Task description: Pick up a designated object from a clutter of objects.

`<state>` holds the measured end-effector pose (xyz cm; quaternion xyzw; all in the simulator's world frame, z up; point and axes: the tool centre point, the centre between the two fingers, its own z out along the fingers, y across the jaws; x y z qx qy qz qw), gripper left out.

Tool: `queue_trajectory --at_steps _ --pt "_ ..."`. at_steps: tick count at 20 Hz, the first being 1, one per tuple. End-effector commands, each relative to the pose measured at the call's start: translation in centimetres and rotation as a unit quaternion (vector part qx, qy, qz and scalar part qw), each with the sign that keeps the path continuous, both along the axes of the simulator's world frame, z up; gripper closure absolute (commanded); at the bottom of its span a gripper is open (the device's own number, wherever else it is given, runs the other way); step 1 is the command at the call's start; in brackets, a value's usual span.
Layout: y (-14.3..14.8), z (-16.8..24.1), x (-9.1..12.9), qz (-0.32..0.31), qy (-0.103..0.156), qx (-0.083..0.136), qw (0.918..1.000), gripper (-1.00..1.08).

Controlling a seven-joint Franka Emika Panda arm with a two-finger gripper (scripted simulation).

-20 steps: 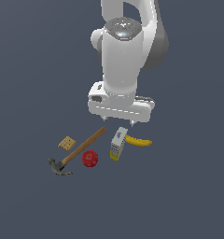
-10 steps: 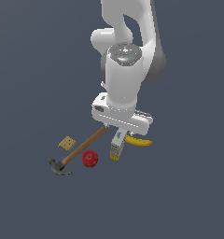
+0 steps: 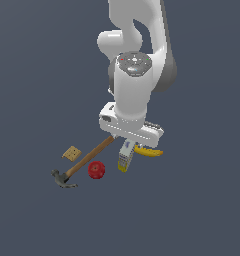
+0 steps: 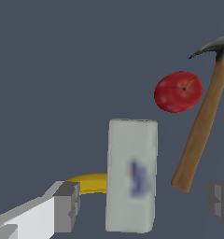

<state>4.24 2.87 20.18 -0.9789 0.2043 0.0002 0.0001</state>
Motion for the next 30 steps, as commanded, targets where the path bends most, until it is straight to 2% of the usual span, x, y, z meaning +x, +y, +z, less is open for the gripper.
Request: queue_trajectory --at_steps 1,10,15,16,30 --pt "0.0 -0.4 0.0 0.000 0.000 0.000 1.0000 -0.92" --pt "0.0 -4.2 -0.1 -0.002 0.000 0.000 1.0000 -0.92" --pt "0.0 -4.9 0.0 -0.002 0.000 0.000 1.0000 -0.92" --pt "0.0 -4.9 0.0 -0.002 0.000 0.000 1.0000 1.08" --pt "-0.3 -4.6 -0.2 -0.002 0.000 0.000 1.0000 1.08"
